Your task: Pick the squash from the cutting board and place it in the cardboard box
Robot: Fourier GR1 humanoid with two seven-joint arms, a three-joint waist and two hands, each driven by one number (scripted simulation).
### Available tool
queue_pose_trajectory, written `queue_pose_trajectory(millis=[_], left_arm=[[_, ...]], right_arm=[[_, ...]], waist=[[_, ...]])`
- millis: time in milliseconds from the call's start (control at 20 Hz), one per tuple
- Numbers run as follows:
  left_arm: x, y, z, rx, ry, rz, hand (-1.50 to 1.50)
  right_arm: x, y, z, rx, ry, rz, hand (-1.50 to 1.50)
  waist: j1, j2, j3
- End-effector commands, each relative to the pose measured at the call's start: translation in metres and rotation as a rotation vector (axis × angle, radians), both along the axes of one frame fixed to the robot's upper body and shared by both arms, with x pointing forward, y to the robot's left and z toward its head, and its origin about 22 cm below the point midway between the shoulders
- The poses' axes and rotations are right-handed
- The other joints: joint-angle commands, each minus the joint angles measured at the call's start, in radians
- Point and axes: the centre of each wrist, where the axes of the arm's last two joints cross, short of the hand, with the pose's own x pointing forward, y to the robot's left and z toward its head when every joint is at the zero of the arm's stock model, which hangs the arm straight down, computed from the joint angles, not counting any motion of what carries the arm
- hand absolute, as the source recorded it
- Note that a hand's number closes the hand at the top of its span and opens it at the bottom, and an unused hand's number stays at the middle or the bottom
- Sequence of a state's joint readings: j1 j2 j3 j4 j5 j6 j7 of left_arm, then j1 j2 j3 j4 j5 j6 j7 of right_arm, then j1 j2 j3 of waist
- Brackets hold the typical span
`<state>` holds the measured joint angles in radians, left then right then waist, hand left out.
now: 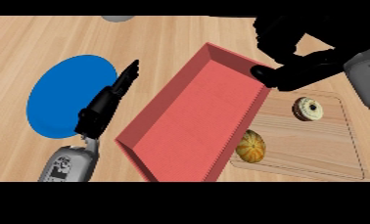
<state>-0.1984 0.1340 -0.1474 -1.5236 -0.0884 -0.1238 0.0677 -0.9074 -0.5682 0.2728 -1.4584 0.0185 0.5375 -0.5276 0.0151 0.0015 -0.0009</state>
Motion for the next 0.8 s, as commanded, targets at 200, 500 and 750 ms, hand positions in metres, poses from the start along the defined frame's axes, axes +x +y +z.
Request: queue_pose_trajectory(millis=[200, 500, 750], left_arm=[[0.003, 0.012, 0.0, 0.009, -0.008, 0.002, 0.0], [-0.007, -0.02, 0.0, 0.004, -0.006, 0.013, 0.0], [-0.005, -0.005, 0.003, 0.014, 0.006, 0.003, 0.0]], right_arm=[[0.012, 0.061, -0.005, -0.022, -0.055, -0.018, 1.5], [-0.003, 0.098, -0.063, -0.065, -0.106, -0.021, 1.5], [0.019, 0.13, -0.088, -0.144, -0.12, -0.031, 1.5]], waist=[[-0.006, 0.0, 0.0], [-0.011, -0.002, 0.001], [-0.002, 0.001, 0.001]])
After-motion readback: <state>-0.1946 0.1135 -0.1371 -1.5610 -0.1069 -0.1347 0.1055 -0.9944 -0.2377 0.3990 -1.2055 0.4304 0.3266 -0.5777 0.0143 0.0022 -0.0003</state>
